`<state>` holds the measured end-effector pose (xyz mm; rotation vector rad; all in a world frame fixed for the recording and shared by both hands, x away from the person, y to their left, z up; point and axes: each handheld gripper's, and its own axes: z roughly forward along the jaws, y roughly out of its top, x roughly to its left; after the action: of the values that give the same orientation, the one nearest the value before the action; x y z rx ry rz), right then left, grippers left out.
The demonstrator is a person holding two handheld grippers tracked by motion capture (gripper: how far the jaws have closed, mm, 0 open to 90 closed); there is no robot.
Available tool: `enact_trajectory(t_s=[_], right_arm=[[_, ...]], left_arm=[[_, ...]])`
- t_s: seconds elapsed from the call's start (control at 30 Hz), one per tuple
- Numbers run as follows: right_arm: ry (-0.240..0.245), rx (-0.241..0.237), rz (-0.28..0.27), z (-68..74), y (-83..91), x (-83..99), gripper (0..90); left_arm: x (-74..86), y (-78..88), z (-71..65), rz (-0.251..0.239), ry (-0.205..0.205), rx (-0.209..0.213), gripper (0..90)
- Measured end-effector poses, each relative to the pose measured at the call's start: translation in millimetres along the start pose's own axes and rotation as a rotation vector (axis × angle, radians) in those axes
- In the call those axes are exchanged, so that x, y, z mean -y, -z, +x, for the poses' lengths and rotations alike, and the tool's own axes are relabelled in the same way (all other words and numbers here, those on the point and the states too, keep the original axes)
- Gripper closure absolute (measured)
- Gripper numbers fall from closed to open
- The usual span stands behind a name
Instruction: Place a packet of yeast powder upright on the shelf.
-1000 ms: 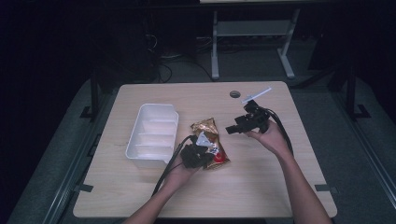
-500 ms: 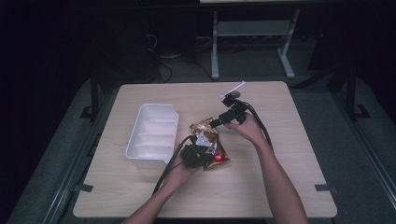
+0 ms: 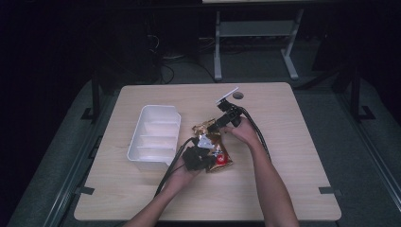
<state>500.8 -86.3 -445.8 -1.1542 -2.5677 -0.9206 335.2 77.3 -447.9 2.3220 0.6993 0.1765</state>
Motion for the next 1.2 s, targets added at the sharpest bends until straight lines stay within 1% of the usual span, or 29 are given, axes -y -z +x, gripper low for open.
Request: enact_trajectory(t_s=[0.07, 0.1, 0.13, 0.17, 0.2, 0.23, 0.27, 0.3, 0.33, 0.37, 0.43, 0.47, 0.5, 0.53, 0.57, 0.6, 0.67, 0.7, 0.73, 0.8, 0.83, 0.87, 0.97, 1.07, 1.1, 1.2], right_arm=[[-0.002, -0.006, 0.002, -0.2, -1.2, 0.1, 29.5], [0.000, -0.013, 0.014, -1.0, -2.6, 0.5, 31.4], [0.003, -0.030, 0.017, -1.7, -4.3, 1.5, 37.9], [0.003, -0.030, 0.017, -1.7, -4.3, 1.5, 37.9], [-0.003, -0.050, 0.021, -1.6, -5.2, 1.6, 44.1], [-0.003, -0.050, 0.021, -1.6, -5.2, 1.6, 44.1], [0.009, -0.060, 0.021, -0.5, -4.9, 1.4, 51.1], [0.009, -0.060, 0.021, -0.5, -4.9, 1.4, 51.1], [0.017, -0.056, 0.021, -0.1, -4.8, 1.3, 56.1], [0.024, -0.068, 0.016, 0.1, -3.5, 1.3, 68.0], [0.020, -0.071, 0.010, 0.8, -2.0, 1.6, 76.0], [0.026, -0.067, 0.009, 1.4, -1.9, 1.5, 80.7], [0.026, -0.067, 0.009, 1.4, -1.9, 1.5, 80.7], [0.037, -0.057, 0.005, 3.3, -0.7, 1.8, 88.0], [0.040, -0.055, 0.003, 3.9, -0.6, 1.7, 88.8], [0.041, -0.051, 0.004, 4.5, -0.4, 1.7, 89.4], [0.050, -0.049, 0.000, 5.7, 1.6, 1.6, 89.8], [0.050, -0.049, 0.000, 5.7, 1.6, 1.6, 89.8], [0.052, -0.047, -0.005, 7.7, 3.4, 1.2, 89.9], [0.069, -0.040, -0.021, 10.6, 10.9, 0.9, 90.0], [0.069, -0.040, -0.021, 10.6, 10.9, 0.9, 90.0], [0.074, -0.041, -0.051, 13.1, 21.0, 1.5, 90.0], [0.087, -0.033, -0.079, 16.8, 33.0, 2.5, 90.0], [0.105, -0.027, -0.102, 20.1, 45.2, 3.9, 90.0], [0.113, -0.023, -0.114, 21.7, 50.5, 4.7, 90.0], [0.130, -0.027, -0.148, 24.9, 62.1, 7.1, 90.0]], left_arm=[[0.0, 0.0, -0.2, 0.000, -0.001, -0.002, 89.8], [0.0, -0.1, -0.4, 0.000, -0.003, -0.003, 89.8], [0.1, -0.1, -0.4, 0.000, -0.002, -0.003, 89.7], [0.3, -0.1, -0.4, -0.003, 0.001, -0.002, 89.7], [0.5, -0.1, -0.2, -0.005, 0.001, -0.001, 89.8], [0.5, -0.1, -0.2, -0.005, 0.001, -0.001, 89.8], [0.5, -0.1, -0.4, -0.005, 0.002, -0.003, 89.8], [0.5, -0.1, -0.4, -0.005, 0.002, -0.003, 89.8], [0.5, -0.3, -0.4, -0.005, 0.000, -0.004, 89.8], [0.5, -0.2, -0.2, -0.005, 0.004, -0.001, 89.8], [0.8, -0.2, 0.2, -0.007, 0.011, 0.000, 89.8], [0.8, -0.2, 0.2, -0.007, 0.011, 0.000, 89.8], [1.0, -0.3, 0.7, -0.010, 0.018, 0.003, 89.8], [1.4, -0.3, 1.3, -0.014, 0.025, 0.007, 89.7], [2.6, -0.1, 2.2, -0.023, 0.037, 0.014, 89.7], [2.6, -0.1, 2.2, -0.023, 0.037, 0.014, 88.7], [4.7, 0.8, 3.8, -0.049, 0.073, 0.044, 81.3], [4.7, 0.8, 3.8, -0.049, 0.073, 0.044, 78.3], [5.3, 1.5, 3.6, -0.053, 0.073, 0.044, 78.3], [6.4, 2.6, 3.3, -0.075, 0.088, 0.048, 71.6], [6.4, 2.6, 3.3, -0.075, 0.088, 0.048, 69.7], [6.8, 3.3, 3.3, -0.101, 0.102, 0.053, 67.6], [6.6, 4.0, 3.9, -0.124, 0.123, 0.059, 61.0], [6.3, 5.0, 4.0, -0.133, 0.125, 0.054, 56.1], [6.1, 6.6, 3.9, -0.148, 0.133, 0.047, 54.4], [6.2, 8.5, 4.7, -0.173, 0.148, 0.030, 49.0]])
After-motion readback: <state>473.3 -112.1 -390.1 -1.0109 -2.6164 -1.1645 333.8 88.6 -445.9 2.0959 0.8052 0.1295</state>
